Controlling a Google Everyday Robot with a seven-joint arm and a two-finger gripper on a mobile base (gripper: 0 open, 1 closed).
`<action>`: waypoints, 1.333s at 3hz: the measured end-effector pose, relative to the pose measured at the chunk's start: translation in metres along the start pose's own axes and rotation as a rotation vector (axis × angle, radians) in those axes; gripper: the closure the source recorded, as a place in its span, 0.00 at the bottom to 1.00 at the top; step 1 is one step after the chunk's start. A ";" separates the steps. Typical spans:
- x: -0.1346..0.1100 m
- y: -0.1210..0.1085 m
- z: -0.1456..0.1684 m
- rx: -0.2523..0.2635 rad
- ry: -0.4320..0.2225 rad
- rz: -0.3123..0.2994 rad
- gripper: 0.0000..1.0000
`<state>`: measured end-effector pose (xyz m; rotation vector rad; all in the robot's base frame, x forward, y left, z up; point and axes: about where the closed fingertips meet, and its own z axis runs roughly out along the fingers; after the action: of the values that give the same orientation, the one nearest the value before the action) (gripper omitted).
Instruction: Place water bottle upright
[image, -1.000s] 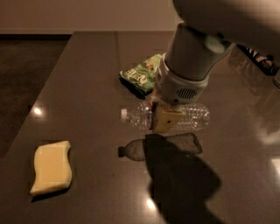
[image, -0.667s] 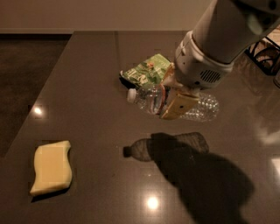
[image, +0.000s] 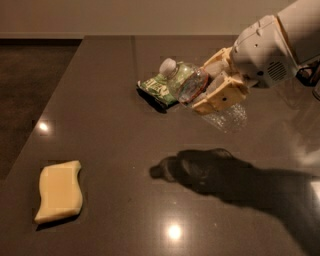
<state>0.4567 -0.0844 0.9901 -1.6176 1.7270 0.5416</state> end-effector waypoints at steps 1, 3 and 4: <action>-0.005 -0.010 -0.007 0.029 -0.173 0.033 1.00; 0.003 -0.027 -0.004 0.148 -0.401 0.052 1.00; 0.014 -0.030 0.008 0.182 -0.455 0.026 1.00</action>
Offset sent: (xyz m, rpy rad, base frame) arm 0.0348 -0.0224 0.0065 0.4747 -0.1392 -0.1215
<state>0.4884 -0.0923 0.9793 -1.2308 1.4118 0.6835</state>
